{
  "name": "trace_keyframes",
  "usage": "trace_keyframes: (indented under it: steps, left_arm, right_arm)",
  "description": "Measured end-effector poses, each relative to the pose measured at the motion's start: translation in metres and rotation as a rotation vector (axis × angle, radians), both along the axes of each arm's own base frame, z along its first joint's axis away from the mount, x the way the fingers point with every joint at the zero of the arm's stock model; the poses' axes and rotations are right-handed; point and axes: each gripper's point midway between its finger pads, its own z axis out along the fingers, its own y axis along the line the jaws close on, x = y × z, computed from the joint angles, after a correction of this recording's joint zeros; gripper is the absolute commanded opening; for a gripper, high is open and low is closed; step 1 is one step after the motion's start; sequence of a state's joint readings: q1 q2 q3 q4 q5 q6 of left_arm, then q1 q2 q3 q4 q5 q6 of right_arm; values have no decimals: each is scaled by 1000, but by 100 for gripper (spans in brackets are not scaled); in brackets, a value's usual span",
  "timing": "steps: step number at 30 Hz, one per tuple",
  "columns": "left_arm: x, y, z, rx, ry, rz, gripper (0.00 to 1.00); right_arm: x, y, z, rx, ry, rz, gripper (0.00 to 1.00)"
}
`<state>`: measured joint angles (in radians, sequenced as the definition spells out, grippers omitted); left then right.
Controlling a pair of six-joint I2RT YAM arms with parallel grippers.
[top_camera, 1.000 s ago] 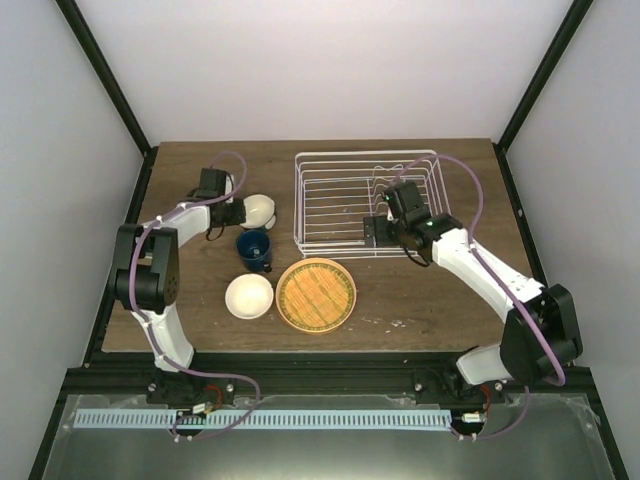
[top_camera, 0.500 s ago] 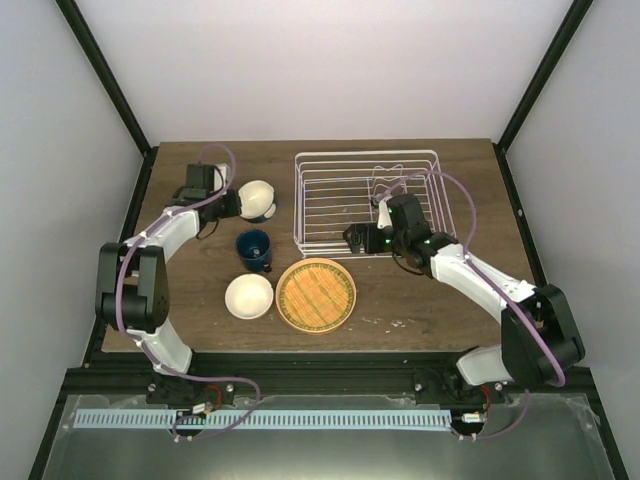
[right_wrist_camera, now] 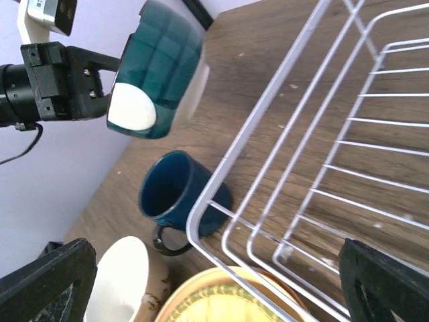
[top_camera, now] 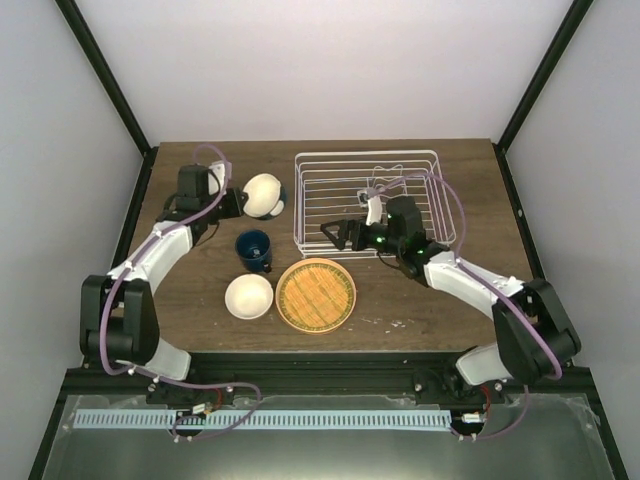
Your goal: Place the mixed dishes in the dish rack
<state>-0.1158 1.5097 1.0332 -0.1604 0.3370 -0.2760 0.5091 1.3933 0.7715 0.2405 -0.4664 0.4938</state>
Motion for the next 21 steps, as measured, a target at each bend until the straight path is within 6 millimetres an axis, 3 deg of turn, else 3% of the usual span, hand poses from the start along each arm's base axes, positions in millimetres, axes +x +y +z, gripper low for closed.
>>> trace_keyframes:
  steps: [8, 21]
  left_arm:
    - [-27, -37, 2, -40, 0, -89, 0]
    - [-44, -61, -14, -49, 34, -136, 0]
  right_arm:
    - [-5, 41, -3, 86, 12, 87, 100]
    - [5, 67, 11, 199, -1, 137, 100]
